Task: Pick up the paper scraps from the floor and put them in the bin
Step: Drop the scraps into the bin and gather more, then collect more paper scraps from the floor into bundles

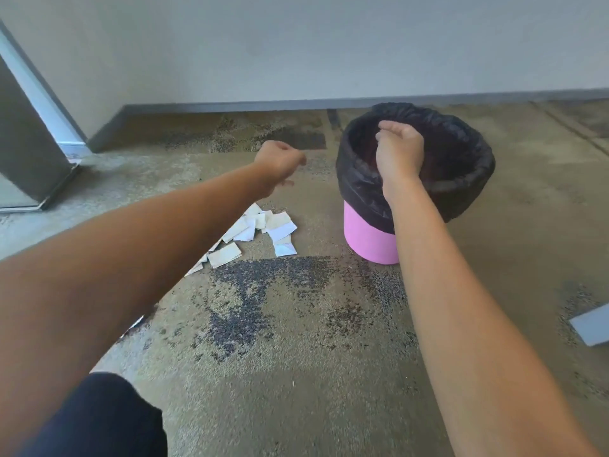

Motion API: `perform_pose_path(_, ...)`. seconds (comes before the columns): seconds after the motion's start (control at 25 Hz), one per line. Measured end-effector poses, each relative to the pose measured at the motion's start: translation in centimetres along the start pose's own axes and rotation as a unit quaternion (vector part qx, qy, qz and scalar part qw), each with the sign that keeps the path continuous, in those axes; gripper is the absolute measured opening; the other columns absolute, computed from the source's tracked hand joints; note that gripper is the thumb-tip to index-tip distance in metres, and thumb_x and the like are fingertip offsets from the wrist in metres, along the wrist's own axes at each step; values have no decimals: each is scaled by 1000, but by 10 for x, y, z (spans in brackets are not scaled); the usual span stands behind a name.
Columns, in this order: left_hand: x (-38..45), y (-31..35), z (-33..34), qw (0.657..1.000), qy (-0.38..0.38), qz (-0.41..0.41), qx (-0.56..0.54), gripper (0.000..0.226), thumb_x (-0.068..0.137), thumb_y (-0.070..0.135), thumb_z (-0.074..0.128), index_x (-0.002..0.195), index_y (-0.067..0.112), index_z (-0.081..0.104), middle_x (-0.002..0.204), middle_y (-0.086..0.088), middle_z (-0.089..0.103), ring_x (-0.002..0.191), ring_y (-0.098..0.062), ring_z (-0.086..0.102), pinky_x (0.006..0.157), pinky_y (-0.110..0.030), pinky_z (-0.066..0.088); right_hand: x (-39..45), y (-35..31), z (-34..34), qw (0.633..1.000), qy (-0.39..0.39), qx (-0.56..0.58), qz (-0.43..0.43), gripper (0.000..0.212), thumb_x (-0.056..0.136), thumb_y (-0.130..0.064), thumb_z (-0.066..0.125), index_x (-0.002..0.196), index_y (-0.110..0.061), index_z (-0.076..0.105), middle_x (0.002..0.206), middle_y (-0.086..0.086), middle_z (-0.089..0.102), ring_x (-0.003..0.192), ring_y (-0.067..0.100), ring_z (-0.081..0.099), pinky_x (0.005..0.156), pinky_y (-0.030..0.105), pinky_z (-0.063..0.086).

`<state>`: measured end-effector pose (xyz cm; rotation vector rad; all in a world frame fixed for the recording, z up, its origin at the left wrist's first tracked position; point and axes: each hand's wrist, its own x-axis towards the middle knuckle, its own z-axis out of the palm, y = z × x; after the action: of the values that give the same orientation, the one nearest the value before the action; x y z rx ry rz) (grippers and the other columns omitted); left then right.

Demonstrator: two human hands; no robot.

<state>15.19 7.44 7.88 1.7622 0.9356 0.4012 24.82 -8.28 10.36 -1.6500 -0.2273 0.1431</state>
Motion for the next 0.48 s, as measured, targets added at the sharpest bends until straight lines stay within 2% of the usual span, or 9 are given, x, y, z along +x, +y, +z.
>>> perform_pose_path(0.12,-8,-47,-55,992,-12,-42,118,33,89,17,62,117,-1,62,119,-12,56,98,-25,54,55,-27,50,-26,17,38,996,-58,-47,-57,24,94,-8,50,104,-20,68,109,-5,66,97,6,59,71,12,43)
perform_pose_path(0.24,-25,-92,-105,984,8,-108,140,30,90,18,61,114,1,61,118,-12,54,105,-28,53,61,-32,52,-55,40,88,982,-147,-91,-79,21,92,-11,53,90,-28,66,101,-5,67,91,7,59,74,20,40)
perform_pose_path(0.36,-53,-126,-138,979,39,-155,128,15,90,14,61,102,5,62,94,-10,53,96,-27,51,74,-36,53,-86,55,137,962,-228,-122,-82,22,93,-10,51,99,-20,70,97,-5,62,77,1,54,66,19,39)
perform_pose_path(0.48,-88,-169,-173,964,76,-216,133,16,88,14,63,101,4,60,92,-11,49,82,-24,49,72,-37,52,-131,66,183,929,-330,-144,-80,25,94,-9,50,107,-16,69,101,-5,58,89,7,51,73,19,37)
